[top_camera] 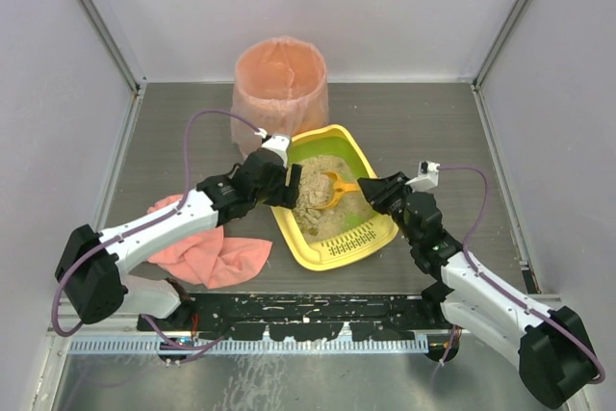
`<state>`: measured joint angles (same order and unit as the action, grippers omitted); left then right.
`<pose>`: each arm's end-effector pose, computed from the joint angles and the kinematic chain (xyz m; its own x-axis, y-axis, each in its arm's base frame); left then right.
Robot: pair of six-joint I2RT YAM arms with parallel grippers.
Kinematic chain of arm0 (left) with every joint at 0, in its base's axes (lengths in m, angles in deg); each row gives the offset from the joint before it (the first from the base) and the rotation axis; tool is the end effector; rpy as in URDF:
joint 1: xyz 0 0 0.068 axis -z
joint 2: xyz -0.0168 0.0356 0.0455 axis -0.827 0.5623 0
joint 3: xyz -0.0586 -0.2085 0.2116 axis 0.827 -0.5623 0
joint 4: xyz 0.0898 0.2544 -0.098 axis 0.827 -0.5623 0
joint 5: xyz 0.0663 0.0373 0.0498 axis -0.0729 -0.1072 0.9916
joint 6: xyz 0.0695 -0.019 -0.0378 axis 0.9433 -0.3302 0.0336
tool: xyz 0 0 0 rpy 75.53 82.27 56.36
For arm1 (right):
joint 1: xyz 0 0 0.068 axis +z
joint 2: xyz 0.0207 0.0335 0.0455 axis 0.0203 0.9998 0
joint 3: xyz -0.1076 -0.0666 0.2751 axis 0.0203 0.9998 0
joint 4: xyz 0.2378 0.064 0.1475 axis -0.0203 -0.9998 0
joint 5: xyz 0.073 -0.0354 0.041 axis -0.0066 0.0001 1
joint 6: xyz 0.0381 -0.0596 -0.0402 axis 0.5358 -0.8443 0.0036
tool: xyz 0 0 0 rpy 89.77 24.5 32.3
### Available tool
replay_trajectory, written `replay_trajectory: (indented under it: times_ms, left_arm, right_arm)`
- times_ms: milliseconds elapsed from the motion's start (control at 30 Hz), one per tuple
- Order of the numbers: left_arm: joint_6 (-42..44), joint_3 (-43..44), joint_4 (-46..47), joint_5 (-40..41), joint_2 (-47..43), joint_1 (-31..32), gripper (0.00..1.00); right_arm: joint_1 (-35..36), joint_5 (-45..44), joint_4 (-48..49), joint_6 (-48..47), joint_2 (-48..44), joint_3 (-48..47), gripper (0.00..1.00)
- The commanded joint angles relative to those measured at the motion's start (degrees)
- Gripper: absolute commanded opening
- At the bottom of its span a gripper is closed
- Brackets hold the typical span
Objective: Clean the litter box
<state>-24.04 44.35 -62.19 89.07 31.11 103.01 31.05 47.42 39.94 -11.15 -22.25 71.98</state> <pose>0.2412 -0.2354 0.2708 -0.6487 0.1260 -0.7506 0.3568 0.9214 -0.1538 0.2003 0.1024 0.2194 -0.3730 0.7076 -0.6001 -0.0955 0.6141 0.7834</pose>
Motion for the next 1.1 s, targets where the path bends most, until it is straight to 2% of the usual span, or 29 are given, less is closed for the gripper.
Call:
replay_trajectory:
  times_ms: [0, 100, 267, 433, 733, 933, 1067]
  left_arm:
    - [0.2, 3.0, 1.9, -0.4, -3.7, 0.3, 0.77]
    - [1.2, 3.6, 1.1, 0.2, -5.9, -0.1, 0.85]
    - [2.5, 4.0, -0.6, 0.3, -9.0, -1.7, 0.92]
    - [4.1, 4.0, -2.6, 0.7, -12.5, -3.2, 0.94]
    - [7.3, 4.0, -5.2, 3.7, -17.2, -4.3, 0.95]
    - [8.3, 5.5, -7.3, 3.6, -19.2, -4.4, 0.96]
    - [9.8, 7.1, -9.3, 3.8, -20.5, -4.3, 0.96]
  right_arm:
    - [0.3, -2.2, 2.1, 1.2, -2.9, -3.3, 0.01]
    - [0.1, -2.0, 0.3, 1.0, -3.7, -3.6, 0.01]
    - [-1.2, -0.2, -0.5, 0.6, -5.0, -3.6, 0.01]
    - [-4.6, 3.6, -0.5, 1.8, -5.9, -3.5, 0.01]
    - [-13.7, 15.9, 3.8, 5.0, -5.7, -1.8, 0.01]
    - [-20.7, 25.6, 12.9, 11.7, -3.7, 1.7, 0.01]
    - [-25.1, 31.4, 23.8, 17.4, 0.3, 4.8, 0.01]
